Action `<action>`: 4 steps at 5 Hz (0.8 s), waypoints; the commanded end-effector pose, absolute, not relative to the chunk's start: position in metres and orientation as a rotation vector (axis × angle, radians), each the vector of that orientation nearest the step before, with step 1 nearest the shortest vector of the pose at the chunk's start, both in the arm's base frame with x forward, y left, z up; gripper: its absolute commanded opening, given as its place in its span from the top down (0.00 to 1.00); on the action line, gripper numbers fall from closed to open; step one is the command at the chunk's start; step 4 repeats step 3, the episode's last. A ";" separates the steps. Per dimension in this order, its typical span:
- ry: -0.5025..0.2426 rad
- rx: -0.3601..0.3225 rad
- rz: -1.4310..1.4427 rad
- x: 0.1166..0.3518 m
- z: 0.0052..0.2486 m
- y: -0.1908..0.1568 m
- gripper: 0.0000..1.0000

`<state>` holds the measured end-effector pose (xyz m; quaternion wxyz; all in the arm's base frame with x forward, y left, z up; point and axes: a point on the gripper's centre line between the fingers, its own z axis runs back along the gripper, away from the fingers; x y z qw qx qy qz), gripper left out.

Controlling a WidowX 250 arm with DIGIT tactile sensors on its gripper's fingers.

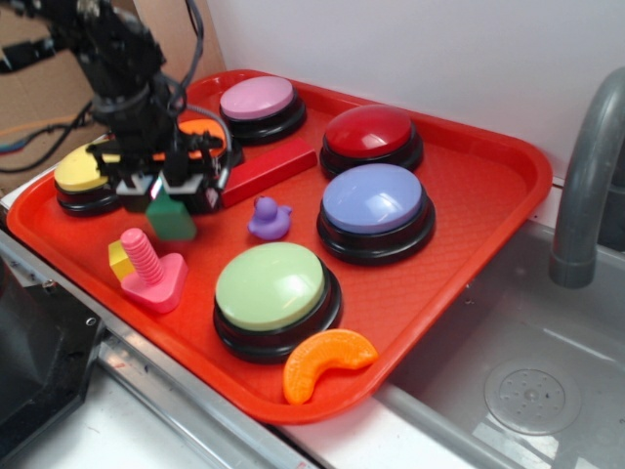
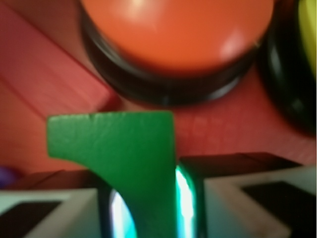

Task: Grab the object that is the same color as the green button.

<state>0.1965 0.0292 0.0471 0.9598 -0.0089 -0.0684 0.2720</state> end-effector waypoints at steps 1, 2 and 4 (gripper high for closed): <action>-0.130 -0.020 0.204 0.220 0.137 0.012 1.00; -0.153 -0.083 0.127 0.217 0.175 0.006 1.00; -0.139 -0.101 0.168 0.218 0.175 0.011 1.00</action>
